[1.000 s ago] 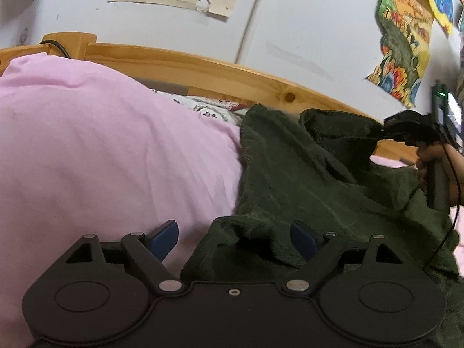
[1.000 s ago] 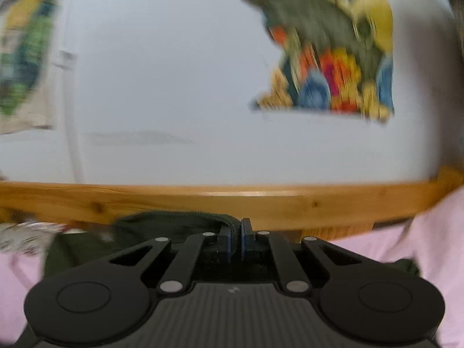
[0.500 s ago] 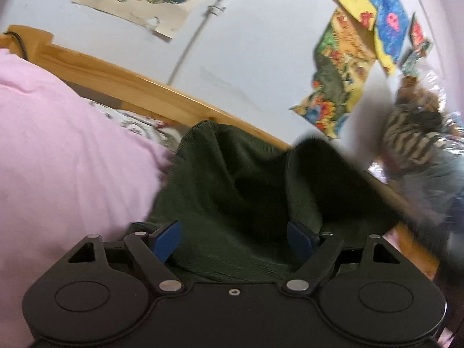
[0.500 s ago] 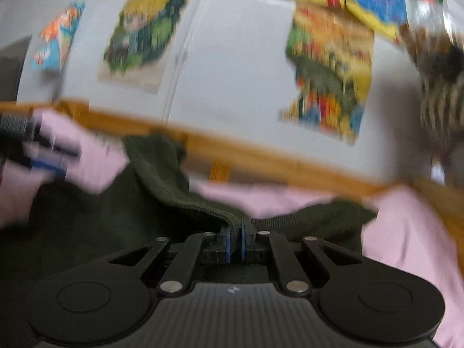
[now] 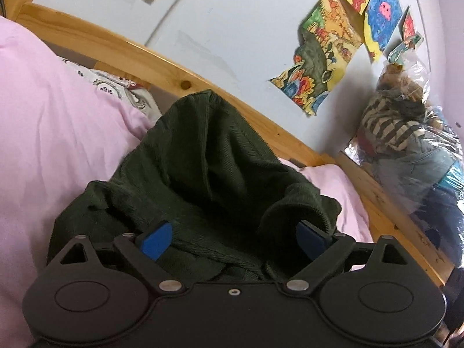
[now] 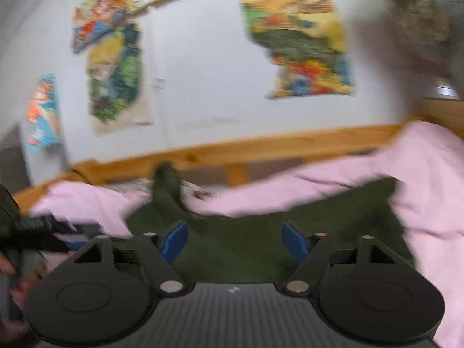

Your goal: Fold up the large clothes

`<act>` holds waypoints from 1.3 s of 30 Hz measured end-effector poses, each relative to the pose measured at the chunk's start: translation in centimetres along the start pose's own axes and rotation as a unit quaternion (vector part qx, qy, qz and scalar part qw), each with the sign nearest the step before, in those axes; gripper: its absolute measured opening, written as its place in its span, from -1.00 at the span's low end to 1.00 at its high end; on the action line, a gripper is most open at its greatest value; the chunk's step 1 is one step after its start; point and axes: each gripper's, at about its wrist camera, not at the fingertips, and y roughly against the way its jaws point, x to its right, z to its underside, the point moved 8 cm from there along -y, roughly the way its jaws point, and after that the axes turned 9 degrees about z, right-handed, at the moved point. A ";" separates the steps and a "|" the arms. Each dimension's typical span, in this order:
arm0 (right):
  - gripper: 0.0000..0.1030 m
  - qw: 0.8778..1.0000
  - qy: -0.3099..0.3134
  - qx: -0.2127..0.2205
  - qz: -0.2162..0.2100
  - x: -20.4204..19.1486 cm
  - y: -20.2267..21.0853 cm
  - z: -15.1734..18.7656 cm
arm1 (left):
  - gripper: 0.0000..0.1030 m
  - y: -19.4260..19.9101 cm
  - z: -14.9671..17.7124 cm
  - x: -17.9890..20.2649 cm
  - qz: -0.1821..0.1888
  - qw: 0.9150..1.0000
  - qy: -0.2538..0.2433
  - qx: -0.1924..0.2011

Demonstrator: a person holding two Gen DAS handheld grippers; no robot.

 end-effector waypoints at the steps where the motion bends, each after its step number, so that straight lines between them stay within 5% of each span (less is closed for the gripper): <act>1: 0.68 1.000 0.001 -0.003 -0.017 -1.1 -1.0 -0.9 | 0.81 0.1 -0.2 -0.2 -0.003 1.000 0.001 0.002; 3: 0.73 0.999 0.010 -0.020 -0.049 -4.4 -3.5 -2.4 | 0.85 0.6 -0.7 -0.5 -0.014 1.000 0.003 0.013; 6: 0.71 0.996 0.055 -0.063 -0.008 -7.8 -7.6 -2.5 | 0.99 1.8 -2.0 -1.2 -0.039 0.998 0.003 0.043; 9: -0.43 0.989 0.113 -0.088 0.031 -9.8 -9.9 -0.8 | 0.99 2.9 -3.3 -2.2 -0.056 0.996 0.011 0.064; 10: -0.49 0.986 0.137 -0.081 0.040 -10.5 -9.6 -0.2 | 0.99 3.2 -3.6 -2.6 -0.058 0.996 0.018 0.070; 13: -0.57 0.963 0.260 -0.042 0.046 -13.6 -7.0 3.0 | 0.99 4.1 -4.5 -3.6 -0.060 0.994 0.040 0.086; 18: -0.59 0.896 0.439 -0.045 0.053 -15.4 -4.6 12.2 | 0.99 4.7 -5.2 -3.8 -0.057 0.992 0.047 0.099; 21: -0.35 0.890 0.450 -0.054 0.056 -14.5 -4.6 14.8 | 0.99 4.2 -4.8 -3.8 -0.051 0.993 0.053 0.088; 25: 0.35 0.928 0.369 -0.045 0.020 -12.6 -1.5 11.9 | 0.99 2.5 -3.8 -3.5 -0.027 0.996 0.057 0.058; 28: 0.51 0.951 0.305 -0.032 0.049 -8.4 0.4 8.6 | 0.99 1.0 -3.5 -3.1 0.003 0.997 0.071 0.028; 32: 0.56 0.974 0.161 -0.040 0.154 2.0 -0.6 2.8 | 0.99 -1.3 -4.5 -1.7 0.019 0.997 0.079 0.018; 35: 0.53 0.978 -0.006 -0.074 0.195 9.6 -2.8 0.4 | 0.99 -4.1 -5.0 -0.7 -0.024 0.999 0.036 -0.005; 39: 0.21 0.956 -0.196 -0.121 0.184 15.9 -7.4 -0.1 | 0.68 -6.8 -4.6 -0.8 -0.077 0.996 -0.006 -0.033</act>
